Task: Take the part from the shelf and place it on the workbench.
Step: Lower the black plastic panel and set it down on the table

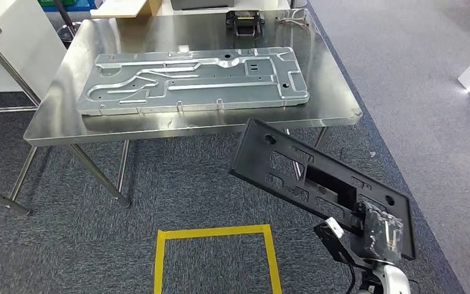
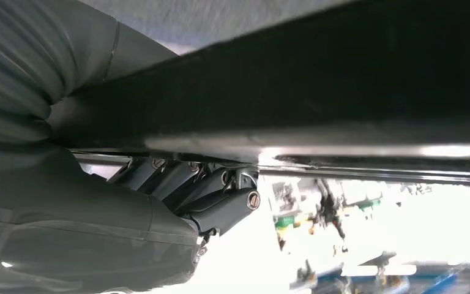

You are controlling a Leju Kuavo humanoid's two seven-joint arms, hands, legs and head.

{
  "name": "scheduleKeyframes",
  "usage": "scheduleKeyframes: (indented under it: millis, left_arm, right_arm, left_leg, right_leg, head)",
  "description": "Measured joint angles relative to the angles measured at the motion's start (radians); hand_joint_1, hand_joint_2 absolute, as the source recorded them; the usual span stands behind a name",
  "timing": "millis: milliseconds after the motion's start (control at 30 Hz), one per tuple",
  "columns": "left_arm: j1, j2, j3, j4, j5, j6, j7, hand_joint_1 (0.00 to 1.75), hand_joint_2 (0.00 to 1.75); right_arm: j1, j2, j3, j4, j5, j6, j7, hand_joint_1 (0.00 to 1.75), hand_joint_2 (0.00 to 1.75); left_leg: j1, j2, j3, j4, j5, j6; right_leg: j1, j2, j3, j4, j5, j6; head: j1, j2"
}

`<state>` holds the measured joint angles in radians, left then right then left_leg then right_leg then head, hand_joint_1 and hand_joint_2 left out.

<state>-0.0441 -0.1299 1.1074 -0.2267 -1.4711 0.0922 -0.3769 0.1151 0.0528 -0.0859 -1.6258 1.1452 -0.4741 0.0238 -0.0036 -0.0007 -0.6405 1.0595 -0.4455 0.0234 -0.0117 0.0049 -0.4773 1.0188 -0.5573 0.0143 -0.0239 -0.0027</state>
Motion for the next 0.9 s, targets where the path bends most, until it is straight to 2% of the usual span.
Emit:
scheduleKeyframes:
  millis: [67,100,133,233,267,300,333,400,467,567,633,667,733,767,800,833,867,900]
  left_arm:
    - [-0.001,0.0,-0.007,0.0,-0.007,-0.003,0.002,0.0,0.0]
    - [-0.003,0.0,-0.011,0.0,-0.012,-0.005,0.003,0.0,0.0]
    - [-0.007,0.001,-0.014,0.0,-0.014,-0.006,0.004,0.0,0.0]
    - [-0.017,0.002,-0.02,0.0,-0.02,-0.011,0.006,0.0,0.0]
    - [-0.018,0.002,-0.022,0.0,-0.022,-0.013,0.007,0.0,0.0]
    - [-0.017,0.003,-0.024,0.0,-0.023,-0.014,0.007,0.0,0.0]
    - [-0.016,0.003,-0.025,0.0,-0.025,-0.014,0.008,0.0,0.0]
    - [-0.014,0.003,-0.029,0.0,-0.026,-0.015,0.008,0.0,0.0]
    - [-0.014,0.003,-0.033,0.001,-0.026,-0.016,0.009,0.0,0.0]
    - [-0.016,0.004,-0.036,0.002,-0.027,-0.017,0.011,0.0,0.0]
    - [-0.018,0.006,-0.036,0.002,-0.027,-0.018,0.013,0.0,0.0]
    - [-0.019,0.007,-0.036,0.002,-0.027,-0.018,0.014,0.0,0.0]
    - [-0.02,0.007,-0.036,0.002,-0.027,-0.019,0.016,0.0,0.0]
    - [-0.019,0.008,-0.036,0.002,-0.026,-0.02,0.018,0.0,0.0]
    - [-0.018,0.009,-0.036,0.002,-0.026,-0.02,0.021,0.0,0.0]
    - [-0.016,0.01,-0.036,0.002,-0.026,-0.021,0.022,0.0,0.0]
    - [-0.015,0.01,-0.036,0.002,-0.026,-0.022,0.023,0.0,0.0]
    - [-0.013,0.011,-0.036,0.002,-0.025,-0.022,0.024,0.0,0.0]
  right_arm:
    - [-0.051,-0.009,0.054,0.028,0.026,0.019,0.027,1.75,1.75]
    - [-0.083,-0.012,0.085,0.046,0.037,0.03,0.041,1.75,1.75]
    - [-0.12,-0.015,0.117,0.066,0.046,0.039,0.054,1.75,1.75]
    - [-0.212,-0.019,0.204,0.122,0.059,0.057,0.088,1.75,1.75]
    - [-0.232,-0.019,0.228,0.138,0.061,0.061,0.097,1.75,1.75]
    - [-0.249,-0.019,0.25,0.152,0.064,0.064,0.104,1.75,1.75]
    - [-0.262,-0.02,0.268,0.163,0.066,0.065,0.109,1.75,1.75]
    - [-0.286,-0.022,0.293,0.179,0.069,0.067,0.112,1.75,1.75]
    - [-0.31,-0.023,0.312,0.194,0.07,0.072,0.115,1.75,1.75]
    - [-0.353,-0.023,0.35,0.22,0.077,0.091,0.126,1.75,1.75]
    - [-0.38,-0.022,0.376,0.237,0.083,0.1,0.133,1.75,1.75]
    - [-0.392,-0.02,0.389,0.245,0.086,0.104,0.135,1.75,1.75]
    - [-0.411,-0.016,0.414,0.262,0.089,0.111,0.137,1.75,1.75]
    - [-0.417,-0.015,0.424,0.27,0.091,0.115,0.138,1.75,1.75]
    - [-0.421,-0.014,0.432,0.276,0.092,0.118,0.141,1.75,1.75]
    - [-0.425,-0.014,0.438,0.282,0.094,0.12,0.143,1.75,1.75]
    - [-0.43,-0.014,0.443,0.288,0.094,0.123,0.144,1.75,1.75]
    - [-0.437,-0.014,0.447,0.292,0.095,0.126,0.146,1.75,1.75]
  left_leg:
    - [0.002,-0.001,0.02,-0.015,0.006,0.011]
    - [0.004,-0.001,0.033,-0.022,0.005,0.015]
    - [0.005,-0.001,0.044,-0.028,0.005,0.018]
    - [0.004,-0.003,0.058,-0.032,-0.007,0.026]
    - [0.003,-0.006,0.065,-0.032,-0.014,0.026]
    - [0.003,-0.009,0.074,-0.032,-0.022,0.026]
    - [0.002,-0.013,0.086,-0.032,-0.03,0.025]
    - [0.001,-0.018,0.111,-0.033,-0.048,0.02]
    - [0.001,-0.021,0.124,-0.035,-0.061,0.011]
    - [0.001,-0.02,0.126,-0.025,-0.063,-0.008]
    - [0.002,-0.017,0.102,0.031,-0.065,-0.017]
    - [0.004,-0.015,0.07,0.084,-0.078,-0.02]
    - [0.01,-0.011,-0.009,0.201,-0.124,-0.027]
    - [0.013,-0.009,-0.044,0.24,-0.143,-0.032]
    - [0.015,-0.007,-0.065,0.251,-0.147,-0.036]
    - [0.017,-0.006,-0.071,0.23,-0.129,-0.039]
    - [0.018,-0.005,-0.062,0.18,-0.089,-0.041]
    - [0.019,-0.004,-0.045,0.112,-0.034,-0.041]
  right_leg:
    - [-0.001,0.0,0.006,0.011,0.001,0.012]
    - [-0.002,-0.001,-0.003,0.033,-0.004,0.017]
    - [-0.003,-0.001,-0.027,0.074,-0.015,0.02]
    - [-0.004,-0.003,-0.151,0.24,-0.078,0.026]
    - [-0.004,-0.003,-0.18,0.263,-0.084,0.026]
    - [-0.003,-0.003,-0.194,0.254,-0.072,0.025]
    - [-0.003,-0.003,-0.193,0.217,-0.039,0.022]
    - [0.002,-0.003,-0.17,0.099,0.061,0.009]
    - [0.01,-0.003,-0.158,0.023,0.117,-0.005]
    - [0.012,0.001,-0.146,0.006,0.122,-0.024]
    - [0.006,0.002,-0.125,-0.007,0.115,-0.034]
    - [0.004,0.001,-0.114,-0.012,0.112,-0.037]
    - [0.002,0.0,-0.099,-0.015,0.099,-0.04]
    - [0.002,0.0,-0.09,-0.015,0.092,-0.04]
    - [0.002,0.0,-0.081,-0.015,0.083,-0.038]
    - [0.001,0.0,-0.07,-0.015,0.075,-0.036]
    - [0.0,0.0,-0.058,-0.015,0.066,-0.033]
    - [-0.001,0.0,-0.047,-0.015,0.056,-0.029]
  head:
    - [0.0,0.0]
    - [0.0,0.0]
    - [0.0,0.0]
    - [0.0,0.0]
    - [0.0,0.0]
    - [0.0,0.0]
    - [0.0,0.0]
    - [0.0,0.0]
    - [-0.001,0.0]
    - [-0.001,0.0]
    - [-0.001,0.0]
    - [-0.001,0.0]
    - [-0.001,0.0]
    - [-0.001,0.0]
    - [-0.001,0.0]
    - [-0.001,0.0]
    - [-0.001,0.0]
    - [-0.001,0.0]
